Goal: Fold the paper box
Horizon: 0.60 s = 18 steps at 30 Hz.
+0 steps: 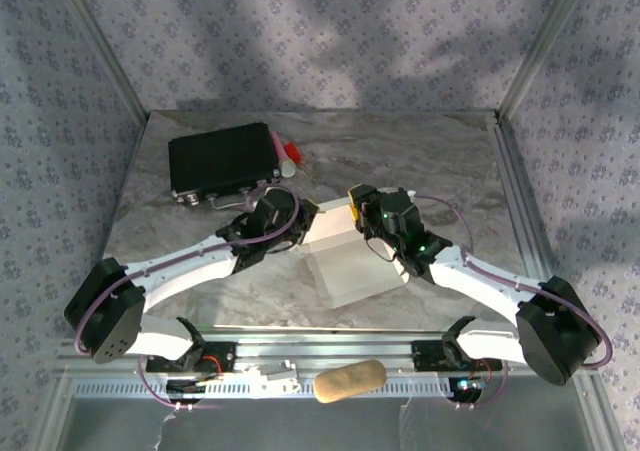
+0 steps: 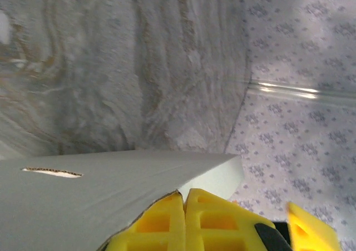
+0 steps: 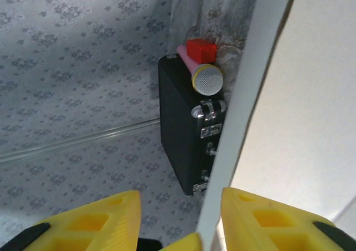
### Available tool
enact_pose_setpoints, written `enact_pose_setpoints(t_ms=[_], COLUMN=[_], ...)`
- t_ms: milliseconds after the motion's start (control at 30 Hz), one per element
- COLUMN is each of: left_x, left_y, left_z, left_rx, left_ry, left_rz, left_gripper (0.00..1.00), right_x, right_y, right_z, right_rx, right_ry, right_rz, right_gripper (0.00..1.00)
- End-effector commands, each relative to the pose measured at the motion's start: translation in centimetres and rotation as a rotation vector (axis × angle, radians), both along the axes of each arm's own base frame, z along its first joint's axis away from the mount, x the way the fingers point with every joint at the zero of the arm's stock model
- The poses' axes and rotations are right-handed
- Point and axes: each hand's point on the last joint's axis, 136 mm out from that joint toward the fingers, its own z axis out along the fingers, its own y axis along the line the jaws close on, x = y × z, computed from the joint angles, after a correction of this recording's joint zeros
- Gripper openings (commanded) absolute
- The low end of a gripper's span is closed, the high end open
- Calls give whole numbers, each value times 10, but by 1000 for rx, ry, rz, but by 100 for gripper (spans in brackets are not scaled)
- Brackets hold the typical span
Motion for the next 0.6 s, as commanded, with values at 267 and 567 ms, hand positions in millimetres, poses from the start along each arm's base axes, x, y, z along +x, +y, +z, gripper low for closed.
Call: enact_pose_setpoints(t_ms=[267,567], left_x=[11,11], left_y=[16,14], left_z=[7,11], left_rx=[-53,-47], left_ry=[-6,-18], left_rz=[80,56], left_gripper=[0,0], right_x=[4,22], right_y=[18,19], right_z=[-12,-18], right_rx=[74,71], right_ry=[-57,-45], right_rz=[-7,-16], right_gripper=[46,37])
